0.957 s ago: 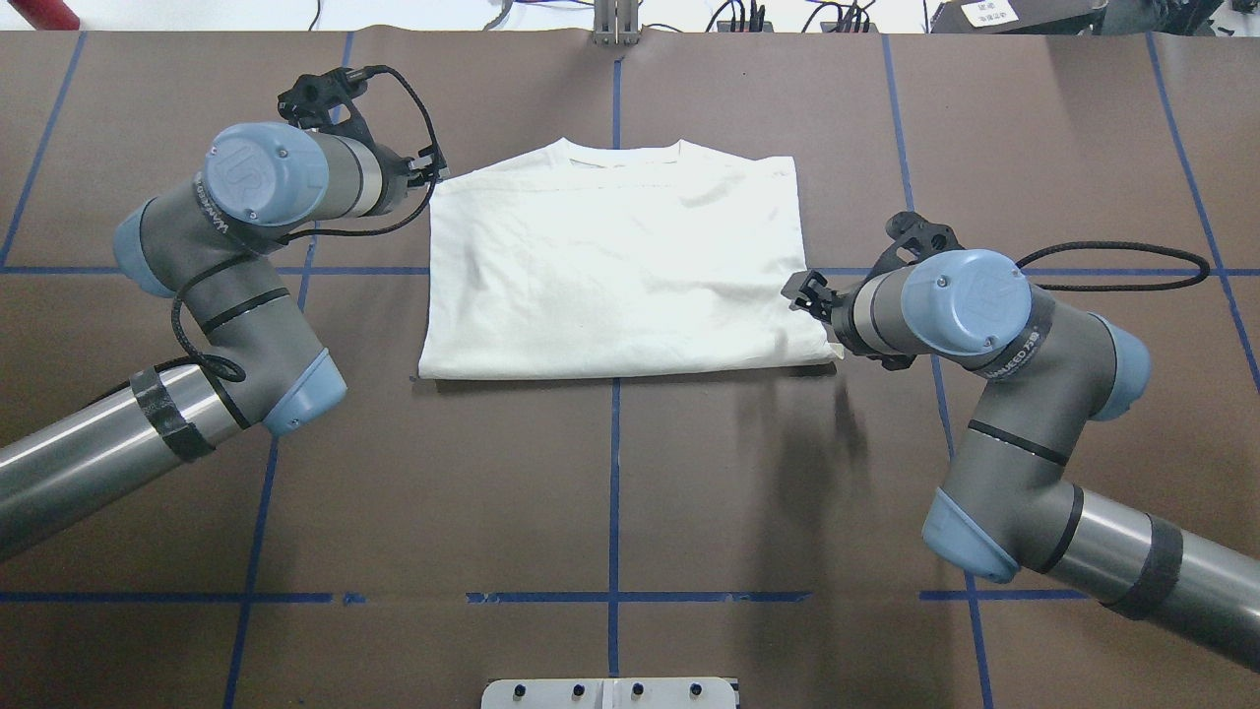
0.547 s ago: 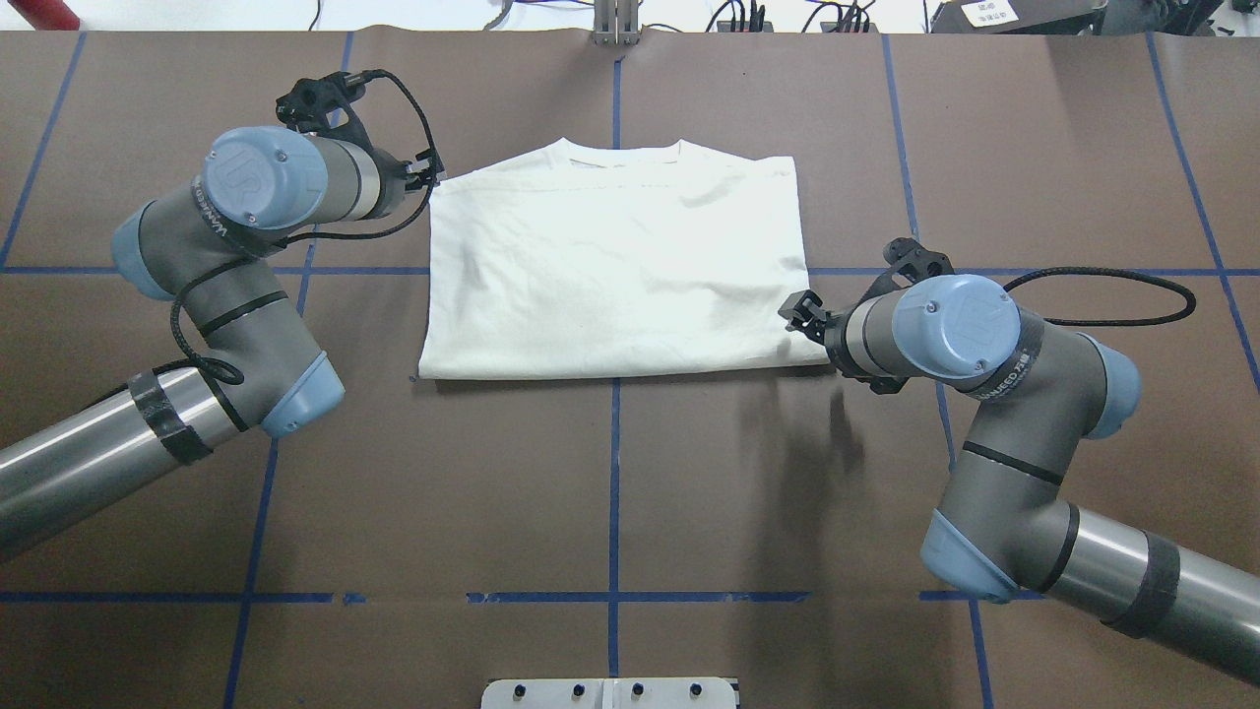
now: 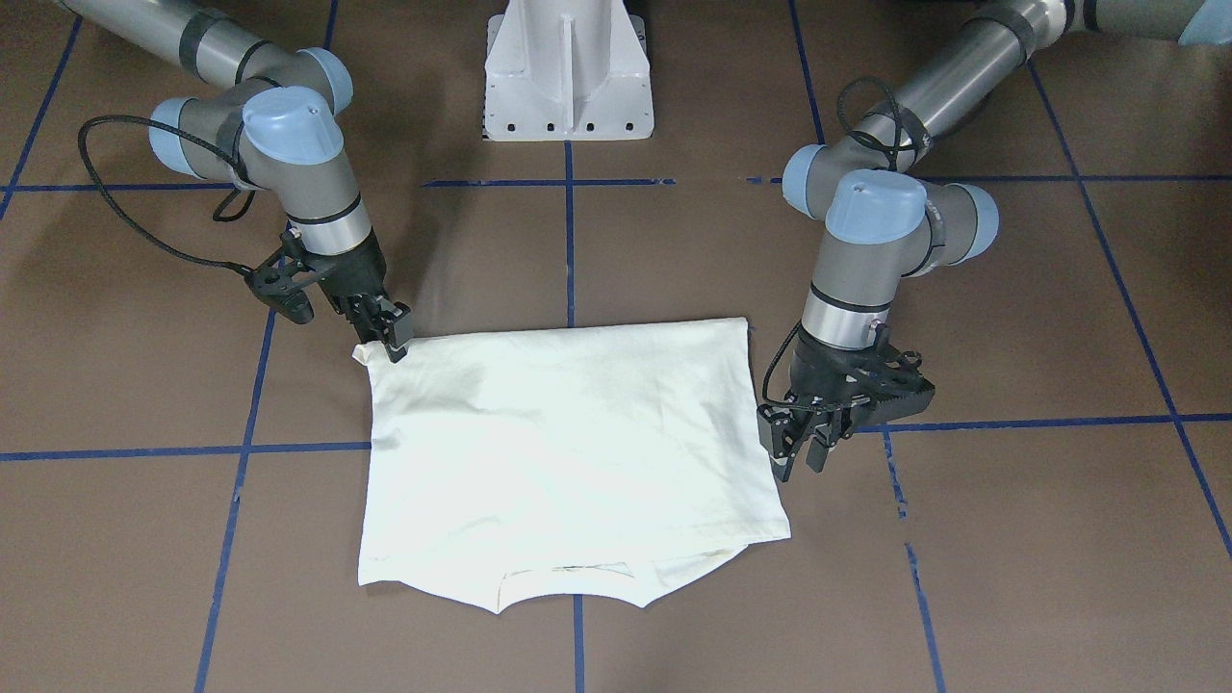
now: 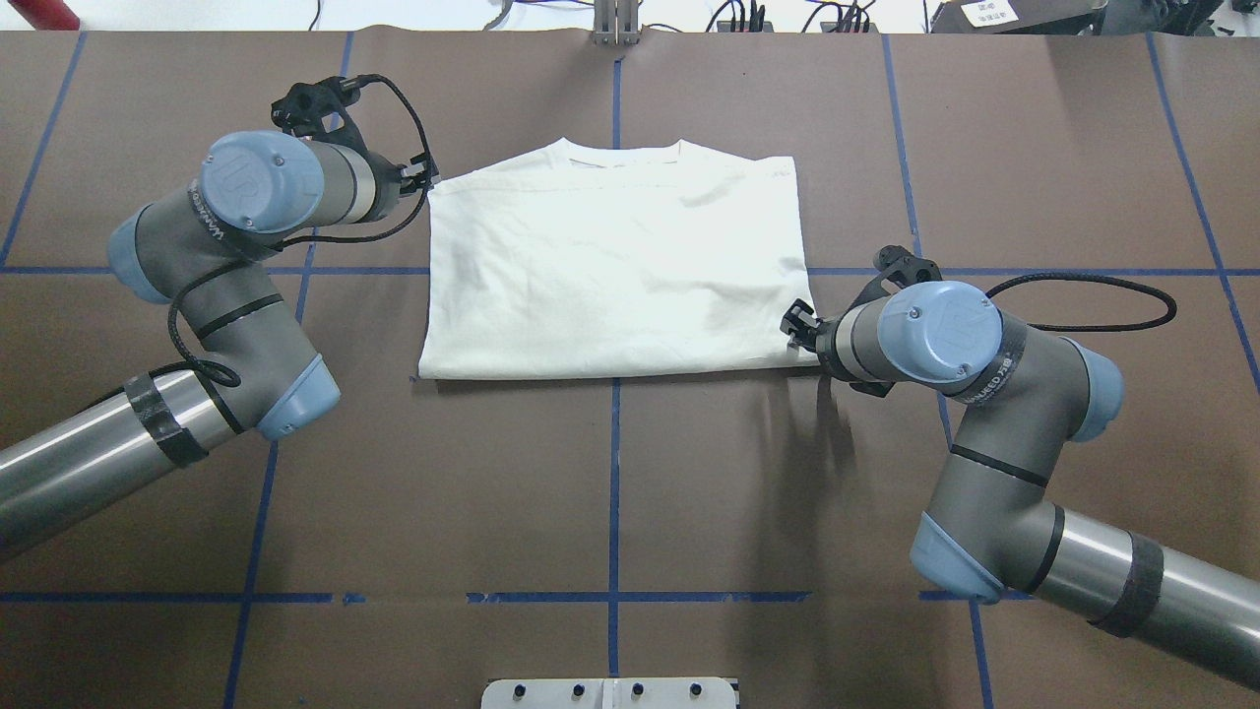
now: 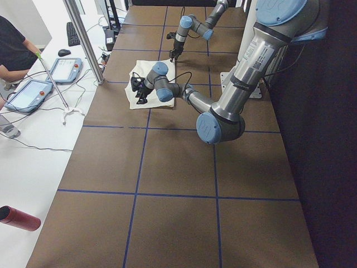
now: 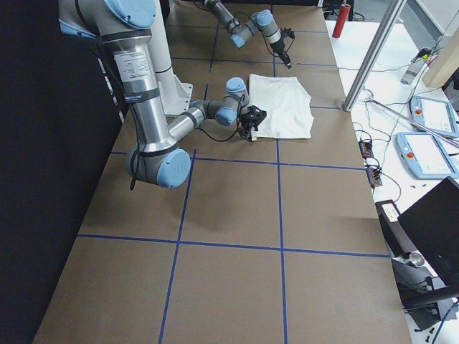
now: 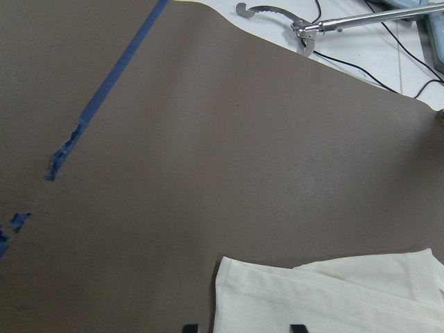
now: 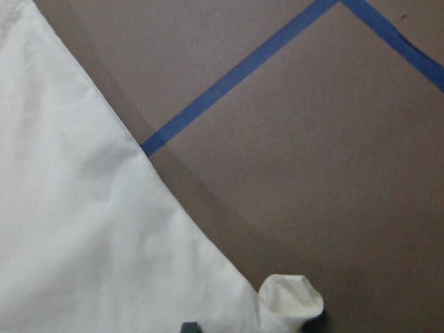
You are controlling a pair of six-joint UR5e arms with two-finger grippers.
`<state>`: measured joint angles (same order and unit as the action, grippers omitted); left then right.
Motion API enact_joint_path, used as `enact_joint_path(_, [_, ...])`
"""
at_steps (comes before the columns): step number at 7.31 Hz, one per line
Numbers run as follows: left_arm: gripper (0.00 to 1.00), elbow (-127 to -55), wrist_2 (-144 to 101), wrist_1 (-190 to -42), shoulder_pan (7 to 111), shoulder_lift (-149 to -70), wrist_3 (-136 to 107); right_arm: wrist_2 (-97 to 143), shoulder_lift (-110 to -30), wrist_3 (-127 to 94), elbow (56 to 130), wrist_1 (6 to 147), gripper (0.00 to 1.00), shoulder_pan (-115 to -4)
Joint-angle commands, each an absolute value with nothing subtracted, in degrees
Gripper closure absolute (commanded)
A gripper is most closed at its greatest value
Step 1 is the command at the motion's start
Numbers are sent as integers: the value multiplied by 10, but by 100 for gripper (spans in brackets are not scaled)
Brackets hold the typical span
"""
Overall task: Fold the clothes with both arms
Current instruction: 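Grasp the corner of the folded shirt nearest the right gripper, then drag the held corner toward the robot with the right gripper, rotating the shirt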
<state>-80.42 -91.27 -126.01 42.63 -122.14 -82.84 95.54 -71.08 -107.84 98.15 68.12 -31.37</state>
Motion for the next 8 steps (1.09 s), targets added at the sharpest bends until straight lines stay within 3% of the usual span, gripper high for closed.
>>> enact_joint_path(1, [47,-804,-912,-1259,426,-1220,-828,959,-715,-1087,984,681,100,-316])
enact_joint_path(4, [47,-805,-912,-1259,426,-1220,-829,961,-722,-1087,1009,681,100,-316])
enact_joint_path(5, [47,-806,-913,-1259,426,-1221,-830,962,-756,-1092,1059,684,100,-309])
enact_joint_path(7, [47,-840,-918,-1259,423,-1210,-834,1010,-891,-1124,1242,690,100,-246])
enact_joint_path(8, [47,-872,-919,-1260,419,-1195,-834,1040,-918,-1172,1284,690,100,-201])
